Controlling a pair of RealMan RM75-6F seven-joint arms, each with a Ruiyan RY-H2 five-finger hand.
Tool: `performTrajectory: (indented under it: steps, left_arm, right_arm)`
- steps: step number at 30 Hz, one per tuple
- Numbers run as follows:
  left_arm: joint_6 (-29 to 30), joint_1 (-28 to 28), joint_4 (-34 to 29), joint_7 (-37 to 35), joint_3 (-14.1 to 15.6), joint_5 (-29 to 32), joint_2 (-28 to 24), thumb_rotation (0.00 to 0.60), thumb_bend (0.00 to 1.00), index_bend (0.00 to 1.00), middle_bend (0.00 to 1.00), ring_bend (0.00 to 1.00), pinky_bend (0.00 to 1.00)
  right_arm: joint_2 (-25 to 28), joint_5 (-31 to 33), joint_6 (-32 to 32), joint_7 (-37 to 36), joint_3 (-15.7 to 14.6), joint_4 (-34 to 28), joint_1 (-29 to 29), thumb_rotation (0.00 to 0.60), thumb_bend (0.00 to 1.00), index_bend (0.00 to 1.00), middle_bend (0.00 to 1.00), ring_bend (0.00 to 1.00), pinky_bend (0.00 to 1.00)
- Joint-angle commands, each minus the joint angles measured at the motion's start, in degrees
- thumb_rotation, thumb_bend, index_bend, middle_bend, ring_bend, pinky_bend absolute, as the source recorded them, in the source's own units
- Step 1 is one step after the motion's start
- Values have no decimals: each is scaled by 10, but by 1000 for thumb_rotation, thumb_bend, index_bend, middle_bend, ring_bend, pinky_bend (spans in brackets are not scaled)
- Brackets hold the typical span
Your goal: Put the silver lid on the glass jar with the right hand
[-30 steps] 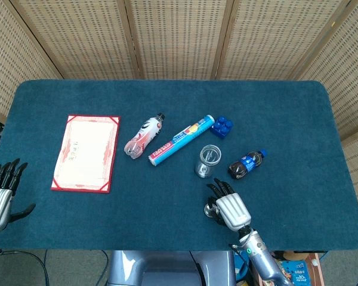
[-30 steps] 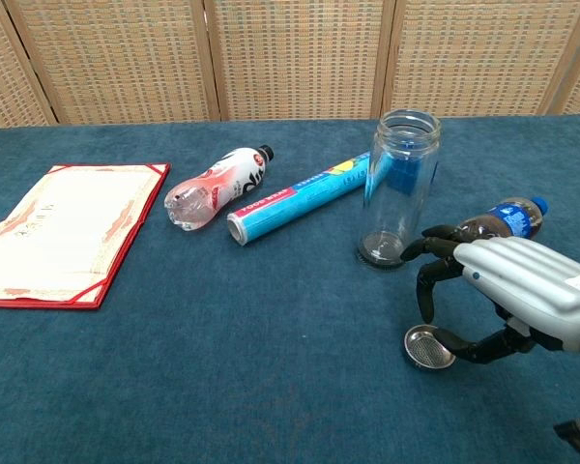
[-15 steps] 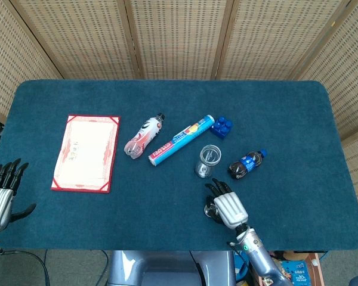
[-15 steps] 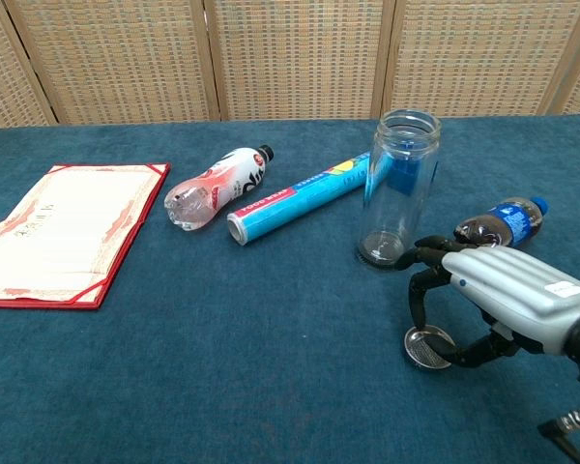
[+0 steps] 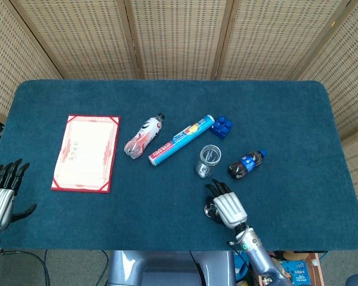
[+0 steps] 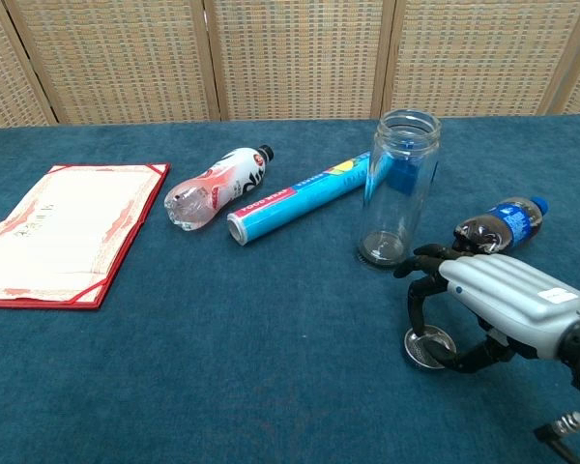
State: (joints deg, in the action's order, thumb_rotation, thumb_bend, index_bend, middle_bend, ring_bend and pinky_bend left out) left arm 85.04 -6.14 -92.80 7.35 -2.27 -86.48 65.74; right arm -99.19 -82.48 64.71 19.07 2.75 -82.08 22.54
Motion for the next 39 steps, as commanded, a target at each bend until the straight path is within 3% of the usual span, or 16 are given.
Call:
performTrajectory:
  steps: [1, 30, 39]
  left_arm:
    - [0, 0, 0, 0, 0, 0, 0, 600, 203, 0, 0, 0, 0]
    - [0, -1, 1, -4, 1, -1, -1, 600, 203, 0, 0, 0, 0]
    - [1, 0, 1, -6, 1, -1, -1, 600, 203, 0, 0, 0, 0]
  right_arm:
    - [-2, 0, 0, -3, -1, 3, 1, 600, 557, 563, 237, 2, 191]
    - [-9, 9, 7, -3, -2, 11, 5, 600, 583, 628, 260, 12, 197]
    - [8, 6, 20, 19, -5, -16, 1, 600, 583, 632, 260, 12, 197]
